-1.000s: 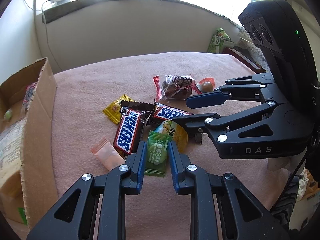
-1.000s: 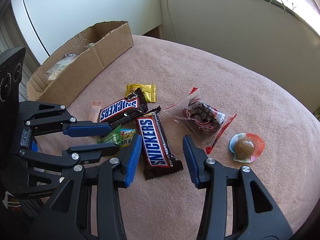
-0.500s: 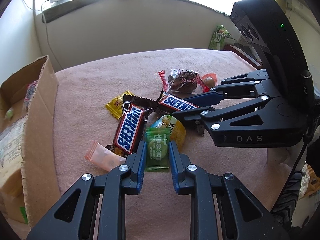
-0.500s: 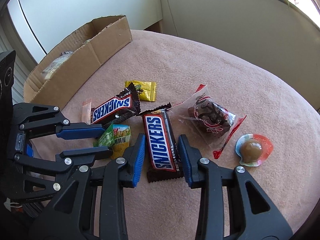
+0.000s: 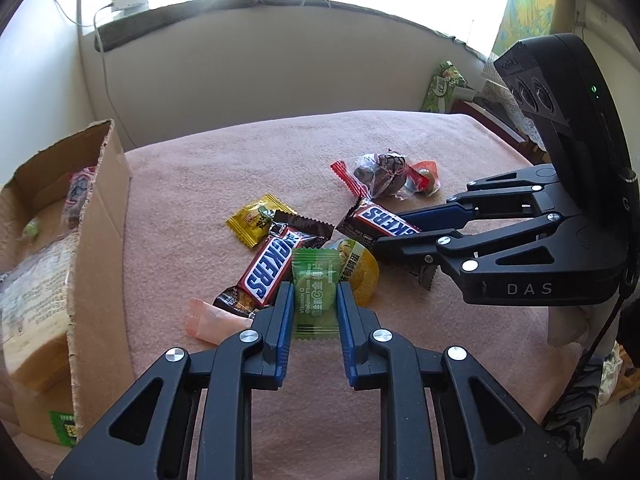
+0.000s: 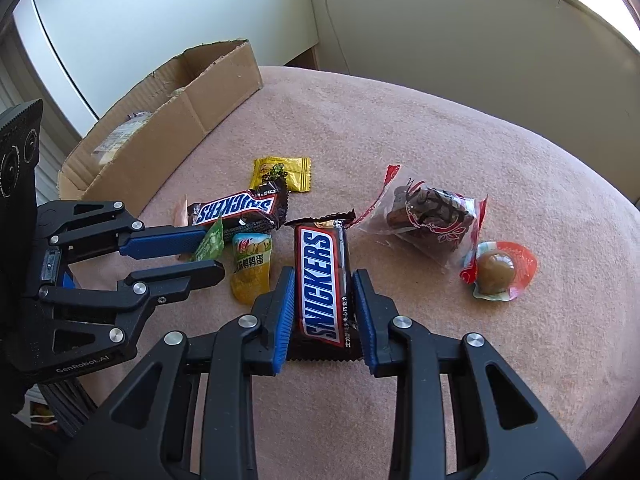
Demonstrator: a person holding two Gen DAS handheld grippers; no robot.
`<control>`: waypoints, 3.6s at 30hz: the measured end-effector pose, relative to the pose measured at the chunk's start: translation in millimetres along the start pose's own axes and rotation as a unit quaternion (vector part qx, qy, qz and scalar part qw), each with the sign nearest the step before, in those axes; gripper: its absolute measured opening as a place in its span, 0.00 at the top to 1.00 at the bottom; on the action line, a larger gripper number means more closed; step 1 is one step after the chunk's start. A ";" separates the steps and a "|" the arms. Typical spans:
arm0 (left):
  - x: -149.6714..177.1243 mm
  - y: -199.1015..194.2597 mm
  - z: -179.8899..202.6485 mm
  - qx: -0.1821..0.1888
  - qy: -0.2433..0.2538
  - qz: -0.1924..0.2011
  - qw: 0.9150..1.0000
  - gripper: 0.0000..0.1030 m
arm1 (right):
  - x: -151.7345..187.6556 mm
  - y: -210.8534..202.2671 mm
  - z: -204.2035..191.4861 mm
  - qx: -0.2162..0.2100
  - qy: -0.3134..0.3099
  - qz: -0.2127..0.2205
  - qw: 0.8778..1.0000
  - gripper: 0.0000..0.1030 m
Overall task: Organize snacks
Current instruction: 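Carry both held snacks into the box and open both grippers, then move both open grippers back over the snack pile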
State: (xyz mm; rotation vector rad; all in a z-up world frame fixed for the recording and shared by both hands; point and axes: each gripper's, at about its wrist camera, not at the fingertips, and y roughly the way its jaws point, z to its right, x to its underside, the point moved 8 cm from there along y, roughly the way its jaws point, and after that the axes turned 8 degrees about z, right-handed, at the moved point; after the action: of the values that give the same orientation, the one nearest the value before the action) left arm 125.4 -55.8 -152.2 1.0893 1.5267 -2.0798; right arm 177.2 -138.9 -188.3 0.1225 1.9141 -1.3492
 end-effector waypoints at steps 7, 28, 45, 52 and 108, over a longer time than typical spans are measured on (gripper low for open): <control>-15.4 -16.2 -8.2 0.000 -0.012 0.028 1.000 0.81 | -7.3 -16.8 -4.4 0.005 0.006 0.017 1.000 0.71; -30.4 -77.7 -81.0 -0.039 -0.083 0.110 0.990 0.81 | -59.3 -31.1 -60.0 -0.007 -0.019 0.057 0.998 0.71; -18.0 -116.6 -159.8 -0.100 -0.143 0.148 0.973 0.81 | -117.3 -1.2 -125.8 -0.039 -0.058 0.074 0.995 0.71; -12.7 -125.4 -182.4 -0.126 -0.156 0.154 0.967 0.81 | -140.0 22.4 -147.7 -0.051 -0.068 0.072 0.994 0.71; -9.4 -128.2 -187.2 -0.192 -0.119 0.148 0.963 0.50 | -171.7 67.5 -182.4 -0.043 -0.083 0.077 0.993 0.19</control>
State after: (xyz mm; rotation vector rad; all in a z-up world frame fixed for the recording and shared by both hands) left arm 117.7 161.0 -85.1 0.8286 1.4633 -1.5676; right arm 232.0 100.9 -105.7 0.1099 1.7820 -1.1367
